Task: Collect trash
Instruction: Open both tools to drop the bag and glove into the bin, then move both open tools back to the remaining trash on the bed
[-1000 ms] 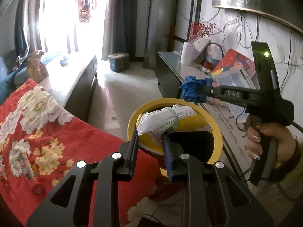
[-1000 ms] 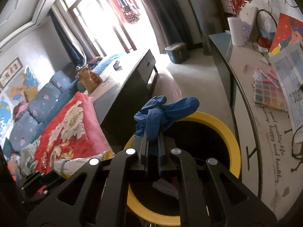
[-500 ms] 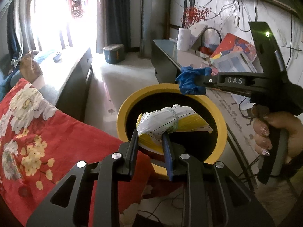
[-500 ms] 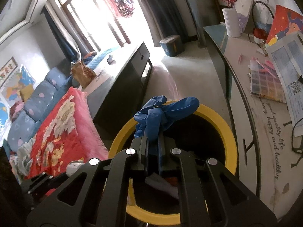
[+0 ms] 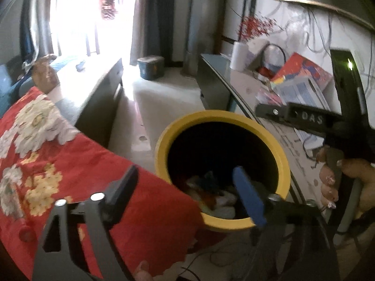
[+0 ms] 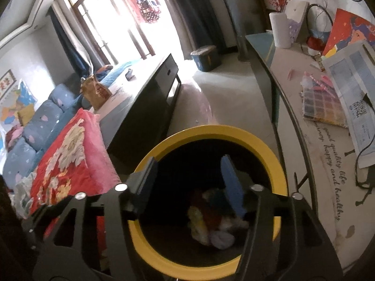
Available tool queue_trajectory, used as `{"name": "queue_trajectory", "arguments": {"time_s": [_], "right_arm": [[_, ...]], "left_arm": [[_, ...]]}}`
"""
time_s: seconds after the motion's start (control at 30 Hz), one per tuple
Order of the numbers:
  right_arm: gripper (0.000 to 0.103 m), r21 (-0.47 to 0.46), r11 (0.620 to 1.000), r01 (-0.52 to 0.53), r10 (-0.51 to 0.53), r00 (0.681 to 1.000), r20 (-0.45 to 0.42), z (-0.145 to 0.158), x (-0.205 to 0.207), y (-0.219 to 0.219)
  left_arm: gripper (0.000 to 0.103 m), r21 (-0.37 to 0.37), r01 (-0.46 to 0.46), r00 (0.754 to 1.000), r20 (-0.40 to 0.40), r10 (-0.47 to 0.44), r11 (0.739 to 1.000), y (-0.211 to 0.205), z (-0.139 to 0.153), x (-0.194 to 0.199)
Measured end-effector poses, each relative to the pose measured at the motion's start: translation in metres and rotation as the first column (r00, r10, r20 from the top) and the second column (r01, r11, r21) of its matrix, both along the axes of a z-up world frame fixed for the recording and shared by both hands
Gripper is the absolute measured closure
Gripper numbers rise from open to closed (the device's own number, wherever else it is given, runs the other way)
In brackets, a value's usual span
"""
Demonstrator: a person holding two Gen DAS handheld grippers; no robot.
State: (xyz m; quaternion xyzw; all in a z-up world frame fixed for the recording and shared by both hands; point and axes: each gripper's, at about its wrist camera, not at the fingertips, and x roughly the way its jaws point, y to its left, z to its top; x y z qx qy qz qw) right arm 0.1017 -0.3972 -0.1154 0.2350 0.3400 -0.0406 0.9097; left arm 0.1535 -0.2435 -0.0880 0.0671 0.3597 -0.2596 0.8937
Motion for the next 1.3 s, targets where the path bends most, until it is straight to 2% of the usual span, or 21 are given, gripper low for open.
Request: {"name": "queue_trajectory", "arguments": {"time_s": [0.13,0.5,0.9,1.1,1.3], "right_arm": [[0.048,-0.019,1.000,-0.012,0.013,1.000,0.023,0.006,0.000,0.008],[0.041,-0.057,0.993,-0.106,0.111,0.989,0.099,0.030,-0.002,0.047],[0.037,-0.084,0.967,-0.239,0.249,0.958,0.140,0.047,0.000,0.105],[0.037,-0.109,0.941,-0.320,0.333,0.935,0.125,0.049,0.002,0.140],[0.037,-0.124,0.905,-0.407,0.420,0.902,0.103,0.048,0.006,0.179]], "left_arm": [[0.011,-0.020,-0.061,0.997,0.035,0.062,0.998,0.018,0.011,0.000],[0.011,-0.057,-0.211,0.972,0.096,0.215,0.976,0.078,0.038,-0.002],[0.009,-0.087,-0.392,0.905,0.143,0.401,0.916,0.148,0.056,0.000],[0.009,-0.089,-0.465,0.863,0.176,0.473,0.881,0.181,0.064,0.000],[0.009,-0.102,-0.539,0.820,0.164,0.548,0.836,0.219,0.063,0.000]]}}
